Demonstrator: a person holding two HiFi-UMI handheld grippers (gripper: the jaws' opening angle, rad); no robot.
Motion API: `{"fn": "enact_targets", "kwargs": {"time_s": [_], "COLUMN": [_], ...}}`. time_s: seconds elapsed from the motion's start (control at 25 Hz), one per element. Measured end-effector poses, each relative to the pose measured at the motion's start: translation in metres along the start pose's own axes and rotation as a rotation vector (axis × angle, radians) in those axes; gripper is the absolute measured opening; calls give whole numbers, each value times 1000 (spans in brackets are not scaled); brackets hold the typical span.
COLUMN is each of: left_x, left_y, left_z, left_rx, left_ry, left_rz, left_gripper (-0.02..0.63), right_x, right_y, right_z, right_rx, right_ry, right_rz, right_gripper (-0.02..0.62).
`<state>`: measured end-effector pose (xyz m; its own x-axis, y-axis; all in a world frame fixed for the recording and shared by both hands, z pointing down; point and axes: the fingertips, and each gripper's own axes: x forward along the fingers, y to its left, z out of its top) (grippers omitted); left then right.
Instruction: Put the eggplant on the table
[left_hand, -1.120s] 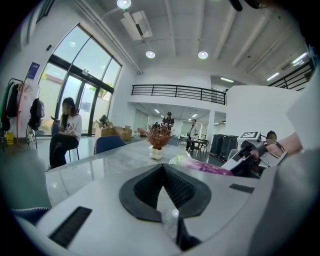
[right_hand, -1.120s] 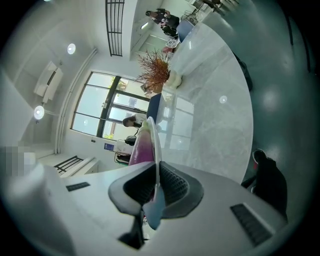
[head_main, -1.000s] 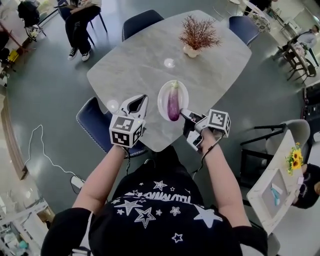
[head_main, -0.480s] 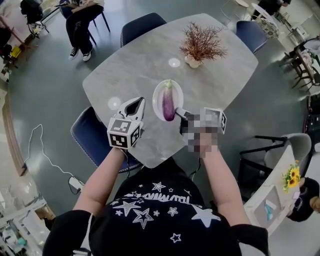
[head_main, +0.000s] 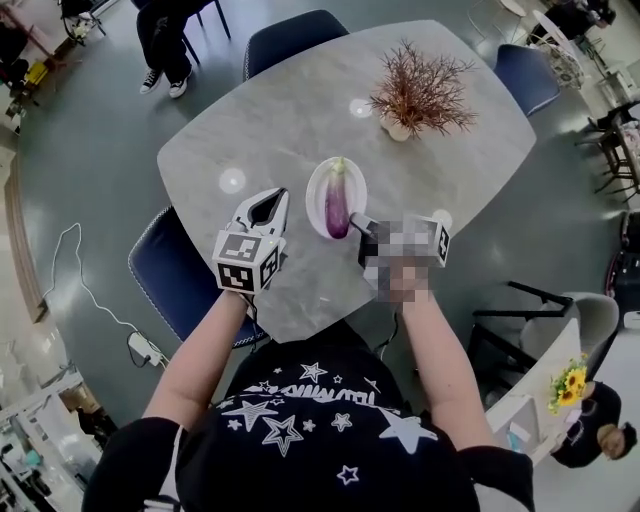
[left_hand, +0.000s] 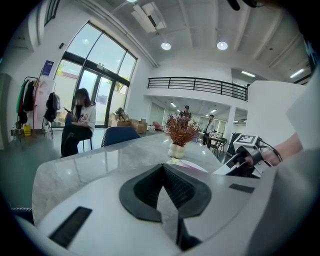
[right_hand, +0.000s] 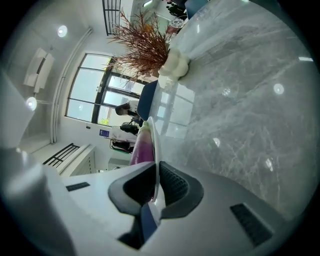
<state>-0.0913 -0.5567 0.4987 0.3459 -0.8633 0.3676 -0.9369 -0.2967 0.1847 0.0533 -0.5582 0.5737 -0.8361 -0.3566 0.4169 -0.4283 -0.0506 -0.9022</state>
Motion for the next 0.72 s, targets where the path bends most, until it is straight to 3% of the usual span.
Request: {"fn": "enact_targets", "kwargs": {"time_s": [0.72], "left_x": [29], "left_y": [12], "left_z": [-27], "left_rx": [-14], "left_ry": [93], "left_rz": [9], "left_gripper": [8], "right_x": [42], "right_y": [-39], "right_z": [7], "right_rx": [70], "right_ry": [85], "right_rz": [-52], "right_gripper": [25]}}
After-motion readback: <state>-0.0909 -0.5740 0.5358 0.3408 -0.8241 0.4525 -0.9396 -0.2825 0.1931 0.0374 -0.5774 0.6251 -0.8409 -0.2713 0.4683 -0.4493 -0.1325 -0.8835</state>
